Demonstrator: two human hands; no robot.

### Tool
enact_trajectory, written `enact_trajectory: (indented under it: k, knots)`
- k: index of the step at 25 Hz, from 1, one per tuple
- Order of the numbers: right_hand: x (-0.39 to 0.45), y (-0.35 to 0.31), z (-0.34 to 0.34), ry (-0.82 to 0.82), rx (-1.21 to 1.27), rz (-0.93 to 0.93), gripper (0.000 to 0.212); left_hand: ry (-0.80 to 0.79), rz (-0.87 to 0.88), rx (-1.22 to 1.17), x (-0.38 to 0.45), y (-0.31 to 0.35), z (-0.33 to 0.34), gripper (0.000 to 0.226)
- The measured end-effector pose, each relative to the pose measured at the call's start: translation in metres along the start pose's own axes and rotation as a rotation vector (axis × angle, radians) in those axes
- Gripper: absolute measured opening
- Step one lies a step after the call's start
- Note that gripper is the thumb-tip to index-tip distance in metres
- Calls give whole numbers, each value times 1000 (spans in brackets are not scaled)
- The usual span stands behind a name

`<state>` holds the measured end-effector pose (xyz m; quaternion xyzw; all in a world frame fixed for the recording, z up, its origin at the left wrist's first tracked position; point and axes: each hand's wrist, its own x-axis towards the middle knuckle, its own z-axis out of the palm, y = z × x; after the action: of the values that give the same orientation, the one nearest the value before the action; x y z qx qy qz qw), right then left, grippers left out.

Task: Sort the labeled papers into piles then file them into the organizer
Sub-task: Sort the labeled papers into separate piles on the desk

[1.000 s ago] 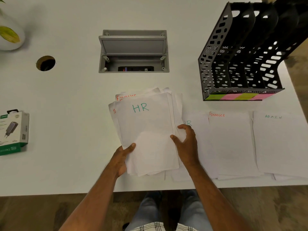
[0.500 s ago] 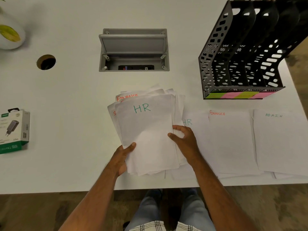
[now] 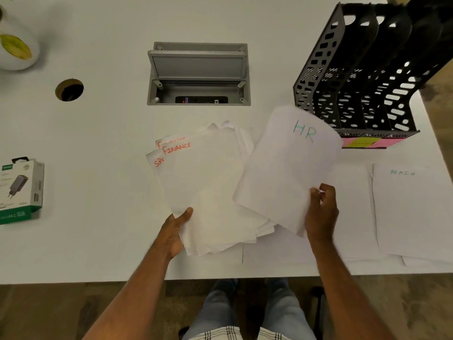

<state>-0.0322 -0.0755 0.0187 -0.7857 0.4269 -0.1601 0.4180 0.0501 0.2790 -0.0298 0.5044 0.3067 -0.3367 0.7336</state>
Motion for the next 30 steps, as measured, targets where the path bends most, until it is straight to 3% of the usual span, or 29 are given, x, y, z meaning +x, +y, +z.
enact_trajectory:
  k: [6, 11, 14, 17, 21, 24, 30]
  knots:
    - [-26, 79, -28, -188, -378, -178, 23, 45, -5, -12, 2, 0, -14, 53]
    - [-41, 81, -22, -182, -458, -181, 27, 40, 7, 27, 2, 1, -16, 53]
    - [-37, 58, -16, -100, -377, -83, 39, 12, -7, 74, -1, 1, -7, 59]
    - [-33, 13, -9, 18, -99, -131, 26, -22, -17, 108, -6, -1, 4, 57]
    - [-49, -43, 19, -200, -44, -332, 16, -48, -27, 137, -6, -10, 20, 59]
    - [-55, -53, 35, -349, -85, -131, 26, -98, -22, 144, -5, -15, 25, 65]
    - [-52, -44, 40, -348, 20, 28, 36, -102, -15, 208, -2, -21, 20, 82]
